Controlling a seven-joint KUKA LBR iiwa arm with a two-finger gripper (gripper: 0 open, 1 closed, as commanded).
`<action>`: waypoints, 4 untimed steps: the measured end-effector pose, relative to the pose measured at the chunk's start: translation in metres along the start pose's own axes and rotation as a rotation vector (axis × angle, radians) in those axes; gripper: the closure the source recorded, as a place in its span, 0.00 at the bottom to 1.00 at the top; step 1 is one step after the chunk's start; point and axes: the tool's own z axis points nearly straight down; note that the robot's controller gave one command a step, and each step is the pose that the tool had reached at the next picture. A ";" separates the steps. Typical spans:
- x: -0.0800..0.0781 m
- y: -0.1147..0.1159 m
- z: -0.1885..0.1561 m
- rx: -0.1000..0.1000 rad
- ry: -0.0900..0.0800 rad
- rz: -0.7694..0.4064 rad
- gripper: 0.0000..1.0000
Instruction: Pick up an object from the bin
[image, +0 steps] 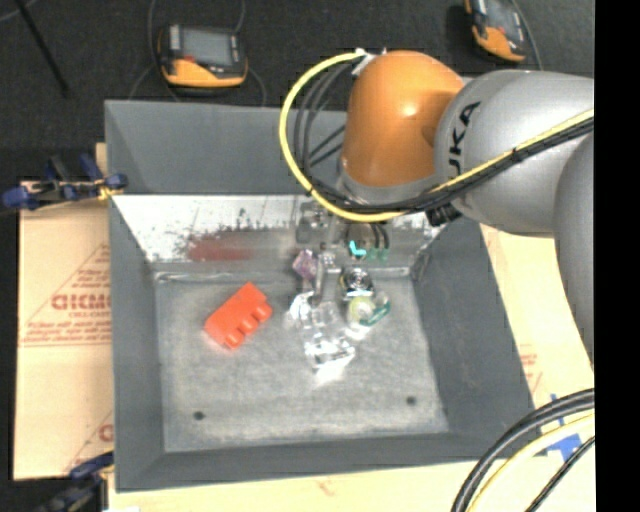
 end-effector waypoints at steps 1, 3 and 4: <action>0.002 0.072 0.139 0.000 -0.015 -0.358 0.00; -0.011 0.072 0.110 0.002 -0.010 -0.521 0.00; -0.010 0.068 0.141 -0.001 -0.007 -0.524 0.00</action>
Offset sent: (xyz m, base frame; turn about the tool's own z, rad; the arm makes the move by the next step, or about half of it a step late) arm -0.0060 0.0718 -0.1412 -0.3593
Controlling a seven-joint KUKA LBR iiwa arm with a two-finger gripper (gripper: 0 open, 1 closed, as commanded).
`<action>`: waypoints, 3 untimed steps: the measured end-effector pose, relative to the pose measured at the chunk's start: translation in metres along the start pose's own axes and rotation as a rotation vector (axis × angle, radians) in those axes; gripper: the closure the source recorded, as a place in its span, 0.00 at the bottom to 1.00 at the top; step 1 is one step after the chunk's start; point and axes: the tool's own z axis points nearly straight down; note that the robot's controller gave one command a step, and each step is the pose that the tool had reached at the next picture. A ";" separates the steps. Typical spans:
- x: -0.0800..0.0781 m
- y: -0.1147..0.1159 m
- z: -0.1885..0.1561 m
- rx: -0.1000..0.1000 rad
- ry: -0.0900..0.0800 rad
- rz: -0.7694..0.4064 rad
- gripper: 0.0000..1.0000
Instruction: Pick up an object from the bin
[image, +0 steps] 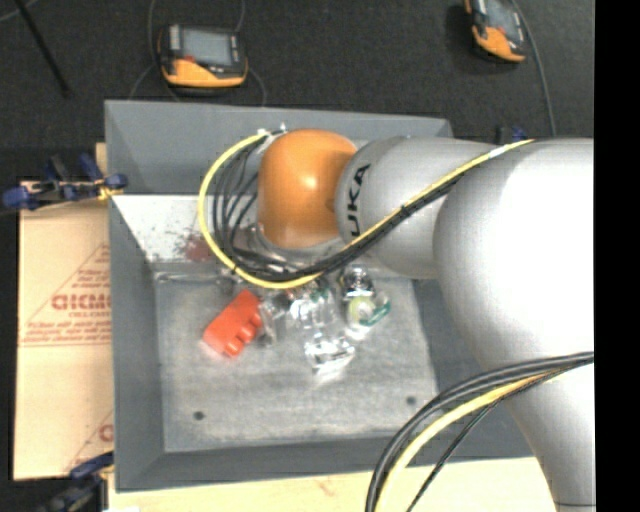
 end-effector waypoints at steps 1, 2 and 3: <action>0.005 0.013 -0.002 0.002 0.000 -0.051 0.00; 0.004 0.013 -0.003 0.002 -0.003 -0.048 1.00; 0.003 0.011 -0.027 0.002 -0.003 -0.044 1.00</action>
Offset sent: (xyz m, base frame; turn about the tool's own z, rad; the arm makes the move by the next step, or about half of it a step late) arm -0.0130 0.0099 0.0002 -0.0556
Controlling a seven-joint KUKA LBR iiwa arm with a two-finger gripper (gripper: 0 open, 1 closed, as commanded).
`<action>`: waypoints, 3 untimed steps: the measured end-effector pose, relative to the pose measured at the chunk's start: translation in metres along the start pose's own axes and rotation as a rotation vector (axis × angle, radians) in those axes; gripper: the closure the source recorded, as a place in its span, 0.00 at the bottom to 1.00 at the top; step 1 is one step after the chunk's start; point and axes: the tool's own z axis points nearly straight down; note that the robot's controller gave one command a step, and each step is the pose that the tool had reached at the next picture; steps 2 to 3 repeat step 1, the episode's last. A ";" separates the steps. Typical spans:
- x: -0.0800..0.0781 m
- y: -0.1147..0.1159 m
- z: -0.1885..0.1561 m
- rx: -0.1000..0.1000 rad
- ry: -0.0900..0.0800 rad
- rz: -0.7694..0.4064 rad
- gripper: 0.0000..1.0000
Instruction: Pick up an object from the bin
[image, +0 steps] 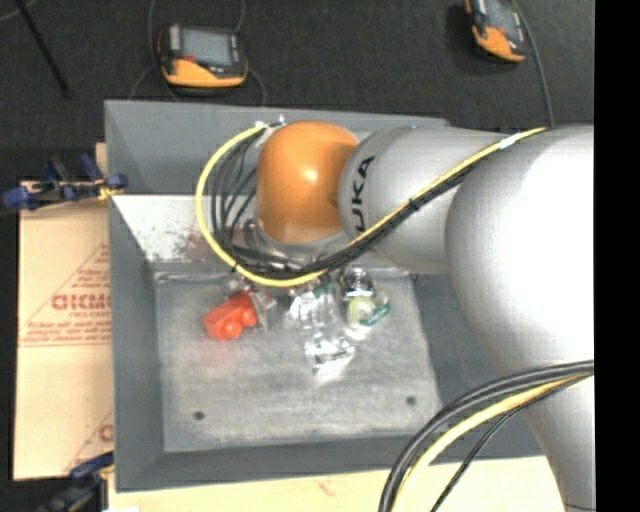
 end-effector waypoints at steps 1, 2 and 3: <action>-0.002 -0.001 -0.038 0.002 -0.001 0.004 1.00; -0.002 -0.001 -0.038 0.002 -0.001 0.004 1.00; -0.002 -0.001 -0.038 0.002 -0.001 0.004 1.00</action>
Offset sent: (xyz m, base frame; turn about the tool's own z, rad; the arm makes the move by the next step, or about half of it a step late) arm -0.0001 0.0001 0.0339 0.0000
